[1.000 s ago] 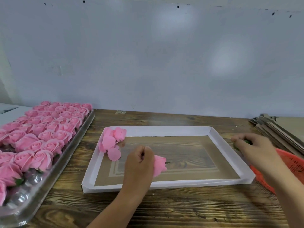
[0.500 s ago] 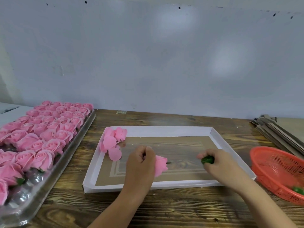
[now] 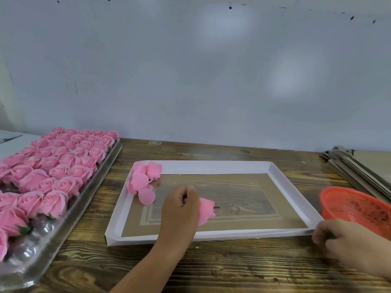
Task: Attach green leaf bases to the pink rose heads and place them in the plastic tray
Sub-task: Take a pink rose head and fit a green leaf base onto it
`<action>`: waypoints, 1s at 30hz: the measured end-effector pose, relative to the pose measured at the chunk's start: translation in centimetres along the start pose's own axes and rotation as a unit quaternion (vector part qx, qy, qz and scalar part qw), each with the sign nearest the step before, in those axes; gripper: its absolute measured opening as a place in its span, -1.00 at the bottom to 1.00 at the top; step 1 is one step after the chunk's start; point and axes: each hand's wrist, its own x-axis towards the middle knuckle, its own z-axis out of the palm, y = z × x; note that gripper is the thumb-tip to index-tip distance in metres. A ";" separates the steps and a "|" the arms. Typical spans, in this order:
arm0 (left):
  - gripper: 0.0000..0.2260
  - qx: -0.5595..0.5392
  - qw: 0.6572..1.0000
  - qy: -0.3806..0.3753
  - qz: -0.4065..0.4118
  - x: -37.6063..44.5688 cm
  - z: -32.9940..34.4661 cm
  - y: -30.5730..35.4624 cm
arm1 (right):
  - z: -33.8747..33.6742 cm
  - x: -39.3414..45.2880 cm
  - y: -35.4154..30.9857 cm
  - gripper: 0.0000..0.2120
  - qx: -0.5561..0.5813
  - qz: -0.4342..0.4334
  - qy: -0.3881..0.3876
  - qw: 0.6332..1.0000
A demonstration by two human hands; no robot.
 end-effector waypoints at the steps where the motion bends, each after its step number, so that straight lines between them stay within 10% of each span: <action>1: -0.65 -0.001 1.000 0.000 0.000 0.0 0.0 0.0 | 0.2 0.1 0.3 -0.50 0.000 -0.002 -0.005 1.000; 16: -0.65 0.004 1.000 -0.001 0.004 0.1 0.1 -0.4 | 0.2 -2.2 -3.4 -0.73 0.152 -0.088 0.284 0.943; 23: -0.66 0.001 1.000 0.003 -0.002 0.0 0.1 -0.2 | 4.0 -3.3 -14.7 -0.68 0.430 -0.234 0.102 0.866; 30: -0.70 -0.027 0.999 0.009 -0.016 0.0 0.0 0.1 | 6.1 -2.5 -18.0 -0.60 0.468 -0.303 0.049 0.829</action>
